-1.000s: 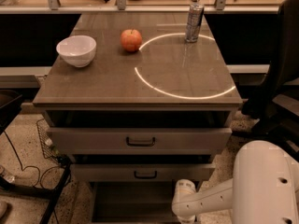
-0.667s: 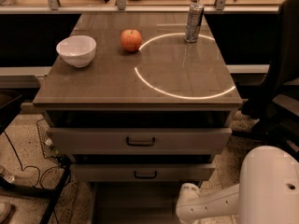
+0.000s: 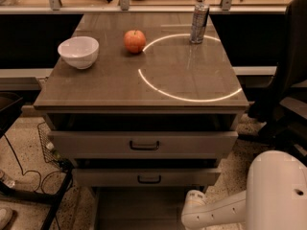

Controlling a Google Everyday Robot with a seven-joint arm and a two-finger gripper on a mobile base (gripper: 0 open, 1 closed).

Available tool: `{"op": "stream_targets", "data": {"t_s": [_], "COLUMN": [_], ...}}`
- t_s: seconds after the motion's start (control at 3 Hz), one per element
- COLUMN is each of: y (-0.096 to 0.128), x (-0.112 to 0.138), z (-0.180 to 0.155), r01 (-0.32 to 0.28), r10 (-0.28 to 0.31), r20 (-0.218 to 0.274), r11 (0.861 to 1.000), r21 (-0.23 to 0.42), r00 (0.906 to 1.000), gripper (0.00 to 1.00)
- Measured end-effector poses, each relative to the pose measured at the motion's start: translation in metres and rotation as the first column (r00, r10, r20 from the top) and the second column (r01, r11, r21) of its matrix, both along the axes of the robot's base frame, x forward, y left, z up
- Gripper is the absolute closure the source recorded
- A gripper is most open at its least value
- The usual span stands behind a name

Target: Open bottom drawer

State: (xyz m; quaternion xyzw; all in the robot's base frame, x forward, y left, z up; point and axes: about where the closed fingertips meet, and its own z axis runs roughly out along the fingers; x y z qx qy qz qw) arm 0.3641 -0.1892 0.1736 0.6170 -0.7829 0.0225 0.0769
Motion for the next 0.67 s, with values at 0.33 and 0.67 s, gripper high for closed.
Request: {"op": "stream_targets", "data": {"t_s": [0.33, 0.67], "y": [-0.0003, -0.0006], "x": [-0.0018, -0.0034], "z": [-0.0010, -0.0020], "r01": [0.000, 0.001], "r10": [0.000, -0.001], "r20": [-0.003, -0.006], "r11": [1.000, 1.000], "r21": [0.000, 0.000], "r00": [1.0000, 1.0000], "gripper": [0.58, 0.35]}}
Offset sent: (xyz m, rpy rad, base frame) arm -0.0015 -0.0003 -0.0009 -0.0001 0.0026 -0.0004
